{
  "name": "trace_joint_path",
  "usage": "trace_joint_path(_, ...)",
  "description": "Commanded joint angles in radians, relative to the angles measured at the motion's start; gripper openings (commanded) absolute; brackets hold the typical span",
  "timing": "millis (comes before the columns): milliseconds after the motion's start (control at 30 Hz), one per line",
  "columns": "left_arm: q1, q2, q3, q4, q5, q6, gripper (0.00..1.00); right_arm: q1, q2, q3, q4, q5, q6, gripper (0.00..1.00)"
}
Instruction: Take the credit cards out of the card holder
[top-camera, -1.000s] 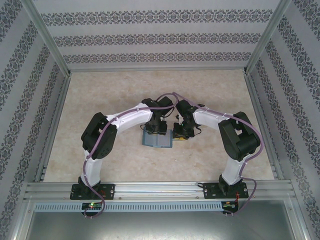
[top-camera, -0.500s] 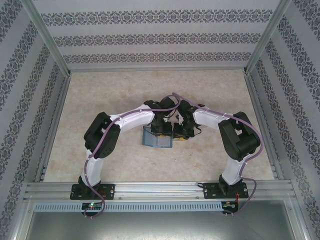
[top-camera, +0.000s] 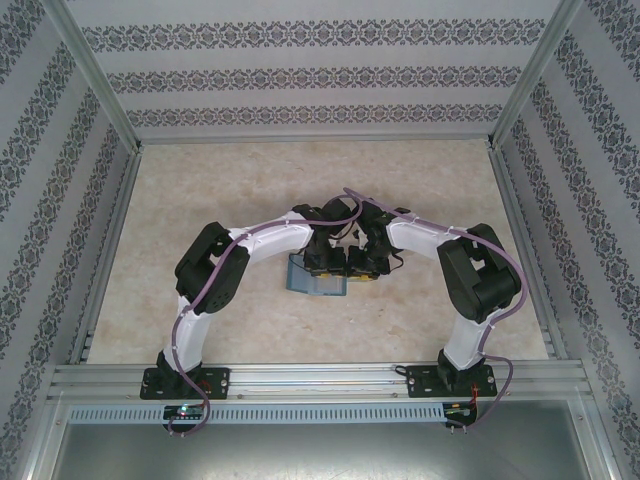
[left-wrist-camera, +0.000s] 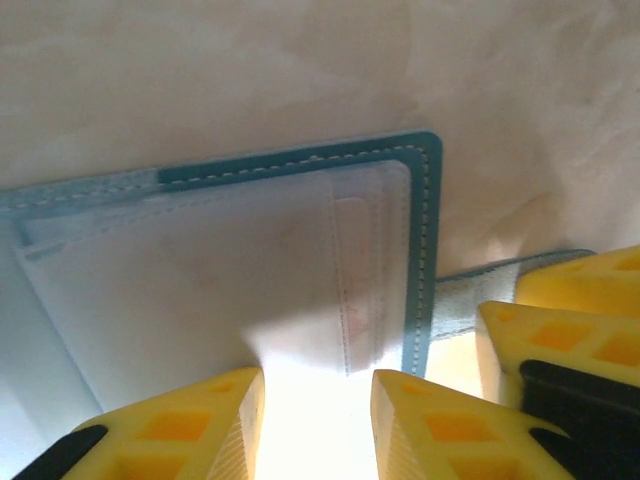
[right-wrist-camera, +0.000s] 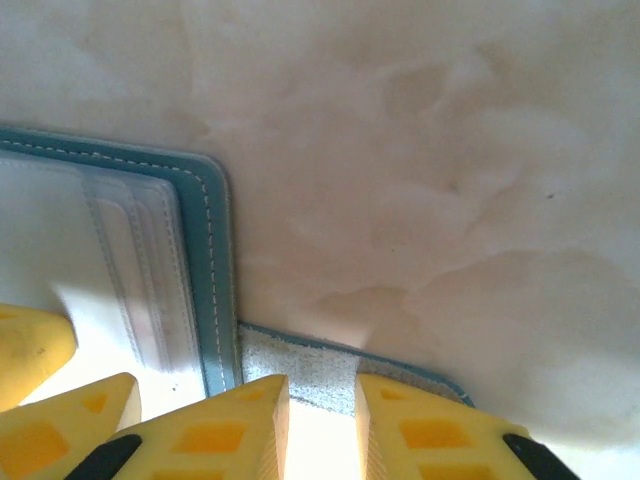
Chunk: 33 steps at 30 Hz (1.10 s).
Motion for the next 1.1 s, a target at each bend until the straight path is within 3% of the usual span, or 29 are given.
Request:
trace_joint_path(0,-0.015,0.021,0.023,-0.110,-0.087,0.035,0.36,0.002,-0.020,-0.008,-0.008,-0.004,0.001,0.25)
trace_joint_path(533,-0.057,0.087,0.231,-0.431,-0.361,0.102,0.44,0.004,-0.021,-0.005,-0.011,-0.003,0.000,0.26)
trace_joint_path(700,-0.066,0.103,0.277,-0.490,-0.397,0.113,0.43,0.004,-0.022,-0.006,-0.011,-0.003,0.000,0.26)
trace_joint_path(833,-0.066,0.093,0.275,-0.486,-0.394,0.113,0.37,0.004,-0.024,-0.007,-0.011,-0.003,0.000,0.25)
trace_joint_path(1067,-0.065,0.063,0.241,-0.455,-0.391,0.110,0.15,0.004,-0.026,-0.008,-0.012,-0.002,0.000,0.26)
